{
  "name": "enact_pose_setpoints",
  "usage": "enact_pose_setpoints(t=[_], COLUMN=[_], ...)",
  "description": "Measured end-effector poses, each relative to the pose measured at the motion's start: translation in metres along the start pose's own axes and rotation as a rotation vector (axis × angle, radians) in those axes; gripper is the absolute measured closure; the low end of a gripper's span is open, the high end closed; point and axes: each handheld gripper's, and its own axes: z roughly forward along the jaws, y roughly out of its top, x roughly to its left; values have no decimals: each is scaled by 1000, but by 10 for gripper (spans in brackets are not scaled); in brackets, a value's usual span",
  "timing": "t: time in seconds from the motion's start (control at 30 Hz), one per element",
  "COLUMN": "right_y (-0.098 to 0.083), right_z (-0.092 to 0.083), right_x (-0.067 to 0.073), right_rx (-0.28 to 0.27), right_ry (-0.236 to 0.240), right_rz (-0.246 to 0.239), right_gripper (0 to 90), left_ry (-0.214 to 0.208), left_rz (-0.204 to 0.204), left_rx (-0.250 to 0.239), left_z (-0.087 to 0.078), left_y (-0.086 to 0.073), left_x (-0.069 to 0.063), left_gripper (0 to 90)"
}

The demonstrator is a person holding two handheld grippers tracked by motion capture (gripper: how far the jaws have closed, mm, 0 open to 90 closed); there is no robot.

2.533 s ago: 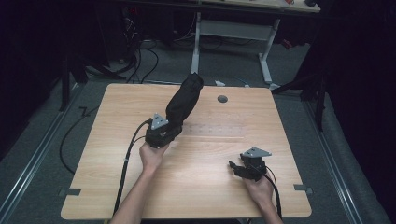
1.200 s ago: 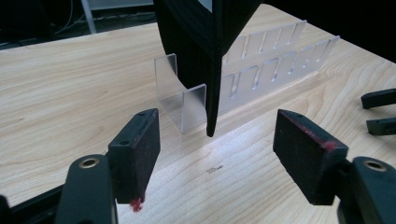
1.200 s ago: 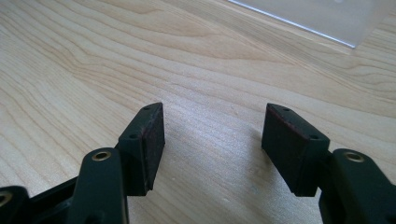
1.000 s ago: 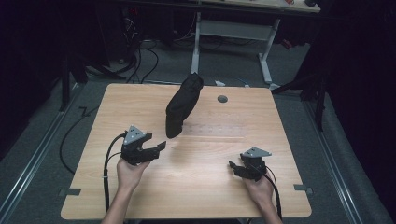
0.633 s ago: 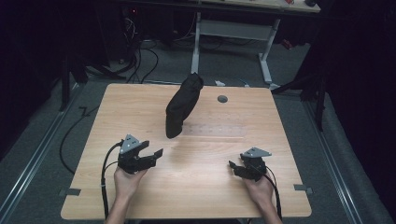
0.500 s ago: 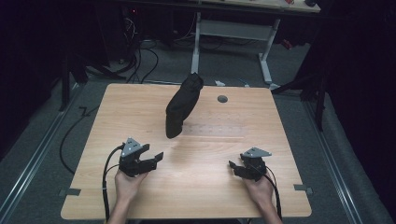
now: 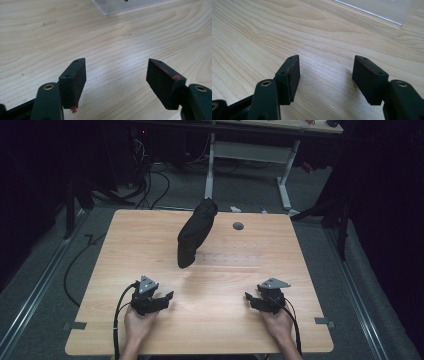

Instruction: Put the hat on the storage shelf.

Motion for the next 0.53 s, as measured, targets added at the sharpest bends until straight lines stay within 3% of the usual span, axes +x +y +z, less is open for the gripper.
enact_pose_setpoints(t=[0.23,0.33,0.53], right_y=[0,0,0], right_z=[0,0,0], right_x=[0,0,0], right_rx=[0,0,0], right_ry=[0,0,0], right_rz=[2,2,3], right_gripper=[393,393,393], left_ry=[49,54,52], left_rz=[48,67,67], left_rx=[31,34,35], left_z=[6,7,7], left_y=[-10,-12,-12], left_x=[2,1,1], left_gripper=[318,318,306])
